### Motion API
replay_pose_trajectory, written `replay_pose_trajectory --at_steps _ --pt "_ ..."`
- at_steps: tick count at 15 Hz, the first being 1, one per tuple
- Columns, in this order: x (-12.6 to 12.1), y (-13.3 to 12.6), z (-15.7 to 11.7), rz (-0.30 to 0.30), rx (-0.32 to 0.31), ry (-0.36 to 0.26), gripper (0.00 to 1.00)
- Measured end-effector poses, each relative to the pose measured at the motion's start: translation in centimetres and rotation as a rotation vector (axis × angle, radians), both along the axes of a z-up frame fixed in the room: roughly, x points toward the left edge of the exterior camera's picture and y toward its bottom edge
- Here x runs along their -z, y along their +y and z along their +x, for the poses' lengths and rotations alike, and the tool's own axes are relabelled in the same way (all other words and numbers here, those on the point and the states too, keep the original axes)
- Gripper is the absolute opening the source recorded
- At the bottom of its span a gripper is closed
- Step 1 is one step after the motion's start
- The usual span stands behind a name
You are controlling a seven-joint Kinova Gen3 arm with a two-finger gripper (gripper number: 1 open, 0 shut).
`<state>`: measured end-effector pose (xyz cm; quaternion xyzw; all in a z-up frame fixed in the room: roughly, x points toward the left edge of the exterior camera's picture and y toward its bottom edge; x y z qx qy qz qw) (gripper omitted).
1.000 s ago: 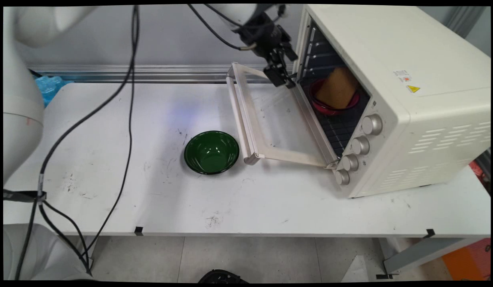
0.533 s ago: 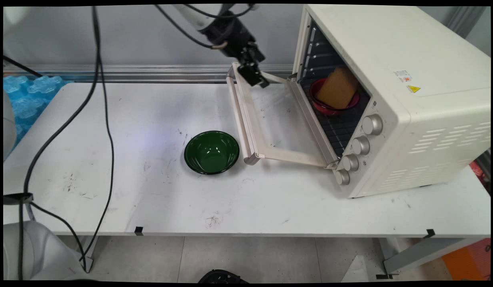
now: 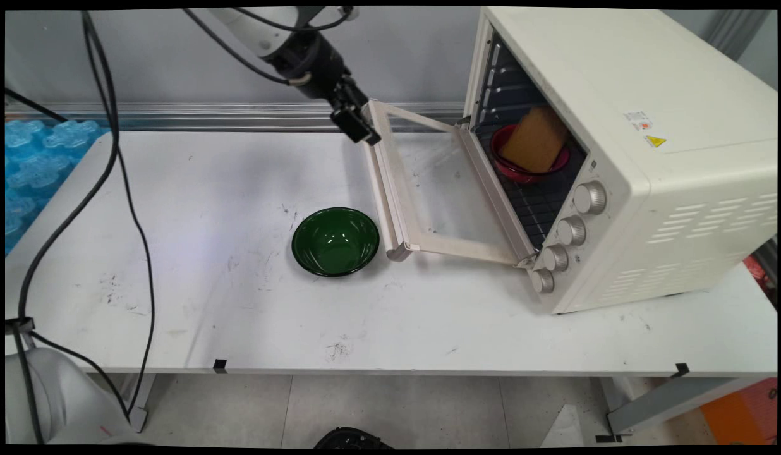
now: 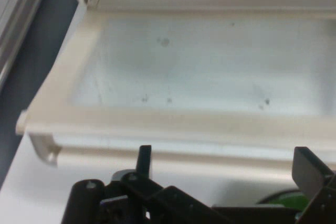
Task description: Close the oven
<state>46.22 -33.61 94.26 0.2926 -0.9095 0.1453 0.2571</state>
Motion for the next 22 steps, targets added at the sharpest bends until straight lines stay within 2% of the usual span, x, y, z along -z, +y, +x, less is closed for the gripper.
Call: replay_pose_trajectory --at_steps 5,9,10,17,22 --pt "0.5 2.3 1.9 0.061 -0.052 -0.031 1.00" --pt "1.6 3.2 3.0 0.083 -0.079 -0.047 1.00" --pt "1.9 3.2 3.1 0.087 -0.084 -0.048 0.00" --pt "5.7 3.7 4.0 0.116 -0.089 -0.040 0.00" --pt "8.9 3.1 4.1 0.079 -0.025 -0.004 0.00"
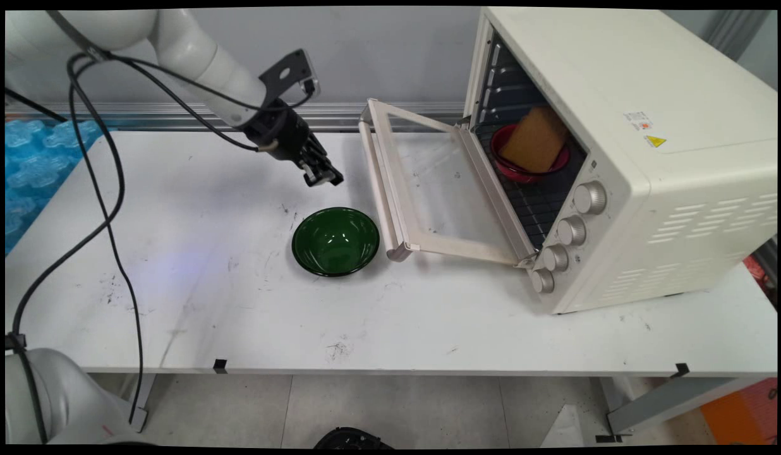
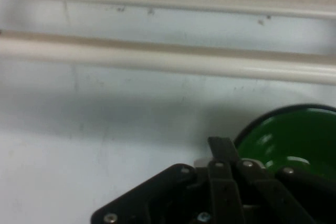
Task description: Close the oven
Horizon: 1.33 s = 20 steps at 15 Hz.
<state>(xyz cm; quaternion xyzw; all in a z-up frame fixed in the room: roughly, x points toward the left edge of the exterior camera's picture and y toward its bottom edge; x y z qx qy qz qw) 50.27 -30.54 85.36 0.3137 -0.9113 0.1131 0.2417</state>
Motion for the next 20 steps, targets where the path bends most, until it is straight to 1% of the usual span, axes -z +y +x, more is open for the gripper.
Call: replay_pose_trajectory --at_steps 5,10,13,20 --pt "2.5 -1.5 0.3 -0.074 0.084 0.029 0.00" --pt "4.5 -2.7 0.3 -0.122 0.129 0.073 0.00" --pt "5.4 -3.1 -0.1 -0.134 0.139 0.103 0.00" --pt "6.8 -3.4 -0.8 -0.130 0.135 0.153 0.00"
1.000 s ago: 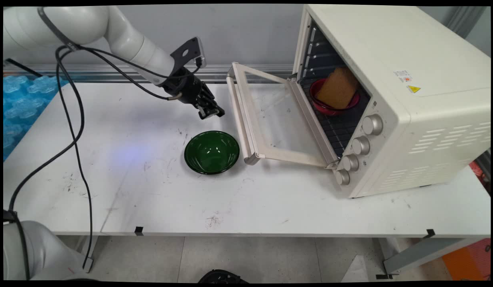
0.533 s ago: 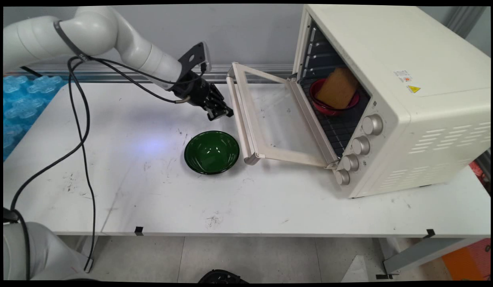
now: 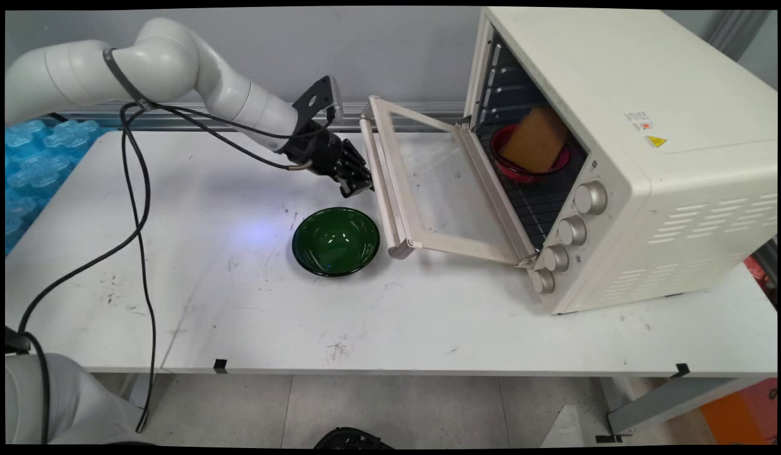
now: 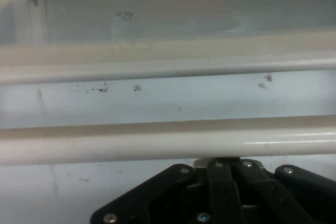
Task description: Close the oven
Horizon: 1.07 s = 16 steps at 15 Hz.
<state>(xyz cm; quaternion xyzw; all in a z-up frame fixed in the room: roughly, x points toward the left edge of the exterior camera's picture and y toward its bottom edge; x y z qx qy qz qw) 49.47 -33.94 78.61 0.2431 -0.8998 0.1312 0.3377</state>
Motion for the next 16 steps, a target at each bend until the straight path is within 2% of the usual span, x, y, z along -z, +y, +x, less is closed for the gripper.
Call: replay_pose_trajectory --at_steps 5,16 --pt "-0.2 -0.1 -0.3 -0.005 -0.007 0.020 0.00" --pt "-4.1 -1.0 -2.0 -0.034 0.002 0.045 0.00"
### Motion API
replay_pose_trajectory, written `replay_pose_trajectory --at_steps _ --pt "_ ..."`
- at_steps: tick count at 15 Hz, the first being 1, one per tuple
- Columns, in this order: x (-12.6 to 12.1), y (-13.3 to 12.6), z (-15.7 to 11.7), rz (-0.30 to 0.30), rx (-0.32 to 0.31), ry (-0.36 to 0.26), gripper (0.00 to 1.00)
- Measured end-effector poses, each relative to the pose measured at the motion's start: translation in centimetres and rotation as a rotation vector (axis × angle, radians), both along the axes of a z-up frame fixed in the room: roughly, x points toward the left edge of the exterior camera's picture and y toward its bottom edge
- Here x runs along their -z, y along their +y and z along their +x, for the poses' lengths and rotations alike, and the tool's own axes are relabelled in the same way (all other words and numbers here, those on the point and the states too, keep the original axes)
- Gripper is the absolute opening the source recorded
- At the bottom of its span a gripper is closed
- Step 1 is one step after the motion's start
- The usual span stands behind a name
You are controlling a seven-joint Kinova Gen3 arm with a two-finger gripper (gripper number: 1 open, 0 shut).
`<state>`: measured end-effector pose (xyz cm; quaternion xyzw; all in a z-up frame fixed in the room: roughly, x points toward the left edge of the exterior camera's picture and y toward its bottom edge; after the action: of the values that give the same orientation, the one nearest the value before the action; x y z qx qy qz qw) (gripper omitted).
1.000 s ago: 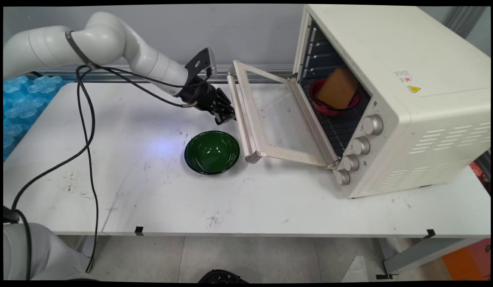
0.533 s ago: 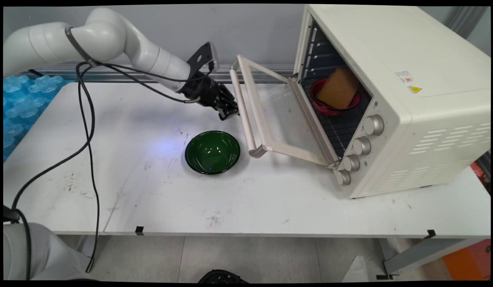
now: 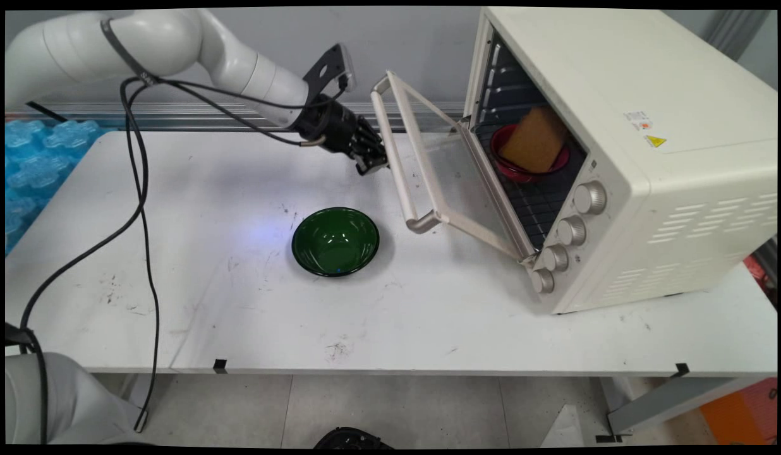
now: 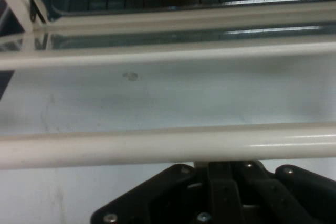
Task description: Close the oven
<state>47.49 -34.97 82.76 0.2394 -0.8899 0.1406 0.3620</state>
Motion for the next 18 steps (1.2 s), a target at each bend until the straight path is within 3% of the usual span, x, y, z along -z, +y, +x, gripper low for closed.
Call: replay_pose_trajectory --at_steps 11,18 --pt "-4.4 -1.9 -1.7 -0.009 0.038 -0.001 0.00" --pt "-6.4 -4.5 -2.9 -0.031 0.077 -0.012 0.00"
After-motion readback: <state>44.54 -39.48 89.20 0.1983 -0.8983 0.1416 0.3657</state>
